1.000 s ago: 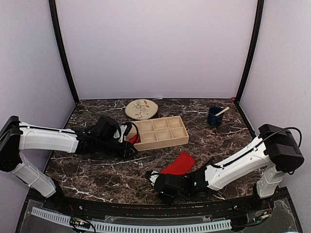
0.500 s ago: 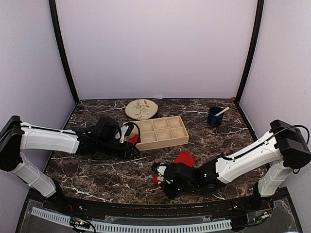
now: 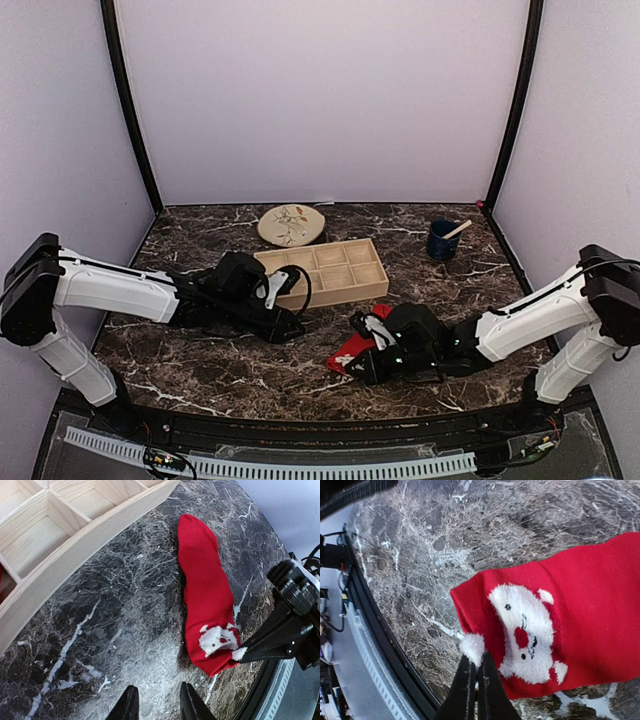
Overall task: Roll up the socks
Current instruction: Roll the sock at the center of the board.
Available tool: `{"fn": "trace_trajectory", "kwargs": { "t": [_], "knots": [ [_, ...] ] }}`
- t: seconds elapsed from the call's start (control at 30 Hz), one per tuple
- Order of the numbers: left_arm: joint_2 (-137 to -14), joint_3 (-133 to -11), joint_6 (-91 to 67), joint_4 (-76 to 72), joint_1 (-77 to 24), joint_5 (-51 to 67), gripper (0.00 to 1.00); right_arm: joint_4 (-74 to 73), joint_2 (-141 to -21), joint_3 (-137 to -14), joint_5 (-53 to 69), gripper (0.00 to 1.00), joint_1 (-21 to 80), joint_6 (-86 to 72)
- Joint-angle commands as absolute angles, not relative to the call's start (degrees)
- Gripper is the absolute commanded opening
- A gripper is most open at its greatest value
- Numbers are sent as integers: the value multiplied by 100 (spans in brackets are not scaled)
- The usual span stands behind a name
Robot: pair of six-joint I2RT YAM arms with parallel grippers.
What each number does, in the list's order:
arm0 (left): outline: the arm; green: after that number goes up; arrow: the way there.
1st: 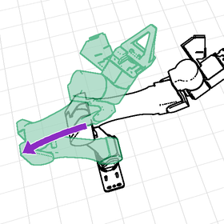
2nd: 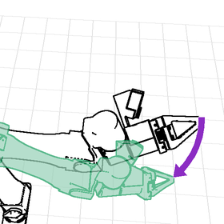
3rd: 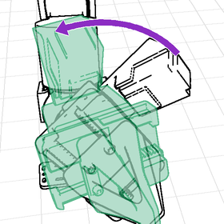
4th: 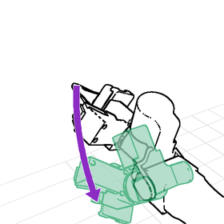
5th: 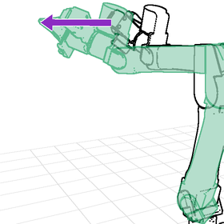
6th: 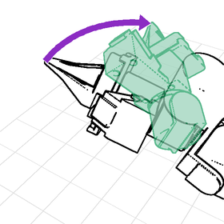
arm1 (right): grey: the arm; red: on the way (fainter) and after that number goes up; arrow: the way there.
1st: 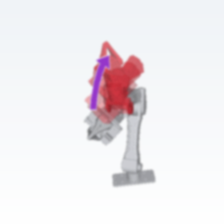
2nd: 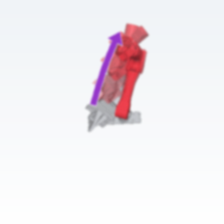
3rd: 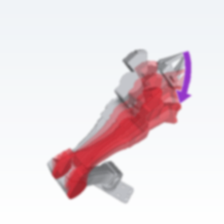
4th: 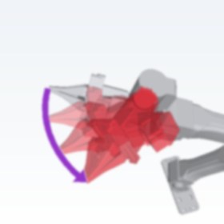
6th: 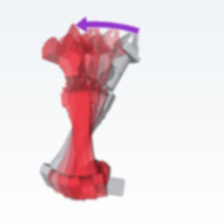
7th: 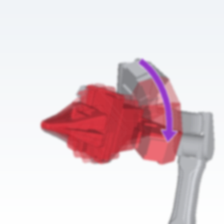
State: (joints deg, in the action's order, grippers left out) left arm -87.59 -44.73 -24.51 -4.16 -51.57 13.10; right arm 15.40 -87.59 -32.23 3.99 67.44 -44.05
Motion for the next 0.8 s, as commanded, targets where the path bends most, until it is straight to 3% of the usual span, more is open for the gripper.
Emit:
{"fn": "trace_trajectory", "kwargs": {
  "t": [0.0, 0.3, 0.77],
  "knots": [
    [-8873, -4720, -2071, -427, -5365, 1409, 30, 2558, -8487, -2786, 1118, 0, 6340, -5316],
    [-9148, -4871, -1728, -606, -5596, 1896, 32, 3688, -8427, -2082, 1613, 0, 5901, -6420],
    [-9697, -5326, -1206, -511, -5815, 2472, 44, 4456, -8422, -1523, 1898, 0, 5390, -7467]
  ]
}}
